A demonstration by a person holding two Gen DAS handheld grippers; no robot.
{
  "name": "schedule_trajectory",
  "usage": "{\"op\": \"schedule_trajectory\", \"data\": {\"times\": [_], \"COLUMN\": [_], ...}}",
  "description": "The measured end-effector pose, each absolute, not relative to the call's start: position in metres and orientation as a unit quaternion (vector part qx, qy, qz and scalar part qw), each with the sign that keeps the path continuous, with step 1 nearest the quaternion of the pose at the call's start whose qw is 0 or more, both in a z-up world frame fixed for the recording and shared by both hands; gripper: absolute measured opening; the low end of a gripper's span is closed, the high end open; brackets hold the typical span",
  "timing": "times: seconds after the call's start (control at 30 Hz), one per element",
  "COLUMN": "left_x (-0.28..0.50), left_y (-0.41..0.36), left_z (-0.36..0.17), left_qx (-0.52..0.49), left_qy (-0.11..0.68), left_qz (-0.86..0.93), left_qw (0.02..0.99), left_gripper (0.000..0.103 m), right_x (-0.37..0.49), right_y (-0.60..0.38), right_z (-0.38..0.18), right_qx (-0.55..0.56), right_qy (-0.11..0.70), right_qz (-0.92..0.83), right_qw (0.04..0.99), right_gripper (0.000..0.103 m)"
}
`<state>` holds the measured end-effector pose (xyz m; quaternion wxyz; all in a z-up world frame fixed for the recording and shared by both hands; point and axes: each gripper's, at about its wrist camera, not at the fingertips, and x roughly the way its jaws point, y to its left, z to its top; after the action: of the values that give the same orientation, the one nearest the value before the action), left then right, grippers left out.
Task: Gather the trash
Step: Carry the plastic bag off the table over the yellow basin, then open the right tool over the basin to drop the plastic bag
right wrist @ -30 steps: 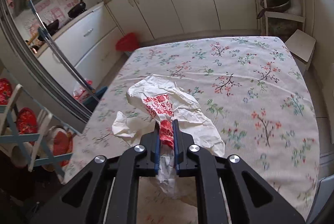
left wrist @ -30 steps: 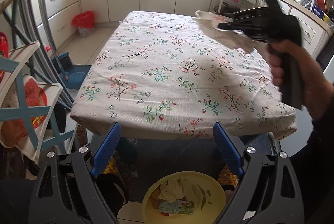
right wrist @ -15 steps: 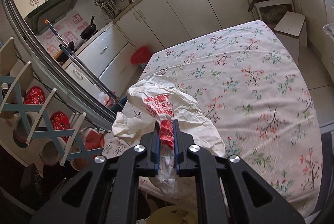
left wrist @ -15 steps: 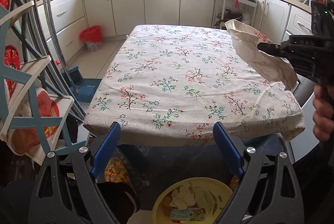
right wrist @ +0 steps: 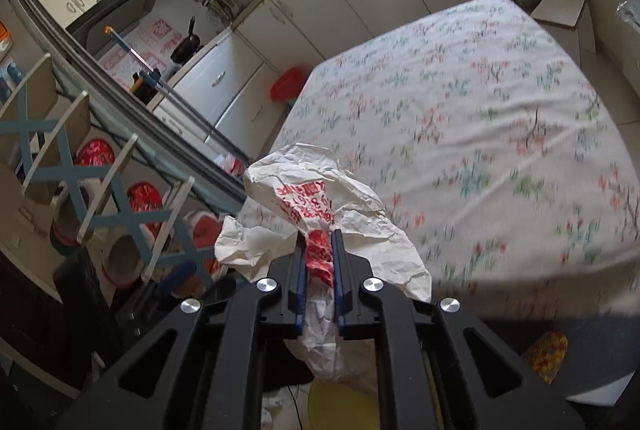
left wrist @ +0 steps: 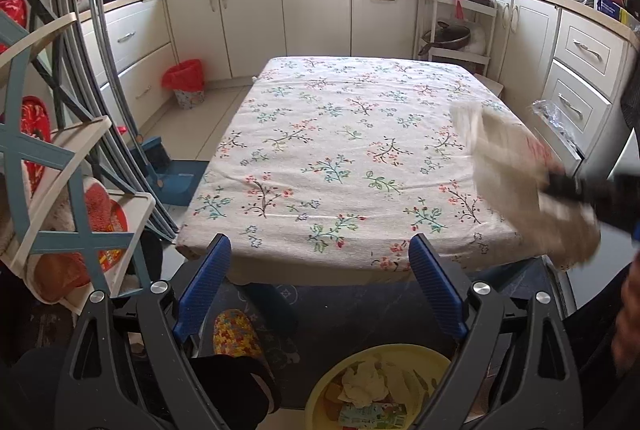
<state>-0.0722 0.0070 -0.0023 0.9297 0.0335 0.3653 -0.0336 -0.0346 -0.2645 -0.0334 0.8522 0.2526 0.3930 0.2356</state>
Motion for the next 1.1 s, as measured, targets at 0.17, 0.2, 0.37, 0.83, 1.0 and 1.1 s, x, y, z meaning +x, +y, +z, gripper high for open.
{"op": "schedule_trajectory", "data": {"times": [0.17, 0.2, 0.37, 0.83, 1.0, 1.1], "left_x": [-0.075, -0.076, -0.080, -0.097, -0.104, -0.107], "left_y": [0.011, 0.012, 0.014, 0.022, 0.022, 0.023], "left_z": [0.000, 0.001, 0.002, 0.010, 0.010, 0.011], "left_qx": [0.032, 0.032, 0.030, 0.019, 0.024, 0.025], "left_qy": [0.361, 0.360, 0.355, 0.351, 0.354, 0.363], "left_qz": [-0.025, -0.024, -0.020, -0.019, -0.017, -0.012], "left_qw": [0.932, 0.932, 0.934, 0.936, 0.935, 0.931], "left_gripper": [0.088, 0.088, 0.090, 0.095, 0.095, 0.095], "right_x": [-0.056, -0.060, -0.072, -0.107, -0.113, -0.116], "right_y": [-0.251, -0.248, -0.237, -0.173, -0.170, -0.171], "right_z": [-0.051, -0.054, -0.066, -0.113, -0.119, -0.116], "right_qx": [0.239, 0.236, 0.222, 0.074, 0.055, 0.056], "right_qy": [0.425, 0.430, 0.456, 0.560, 0.574, 0.571], "right_qz": [0.245, 0.246, 0.249, 0.263, 0.258, 0.255], "right_qw": [0.838, 0.836, 0.825, 0.782, 0.776, 0.778], "right_gripper": [0.012, 0.012, 0.013, 0.027, 0.042, 0.051]}}
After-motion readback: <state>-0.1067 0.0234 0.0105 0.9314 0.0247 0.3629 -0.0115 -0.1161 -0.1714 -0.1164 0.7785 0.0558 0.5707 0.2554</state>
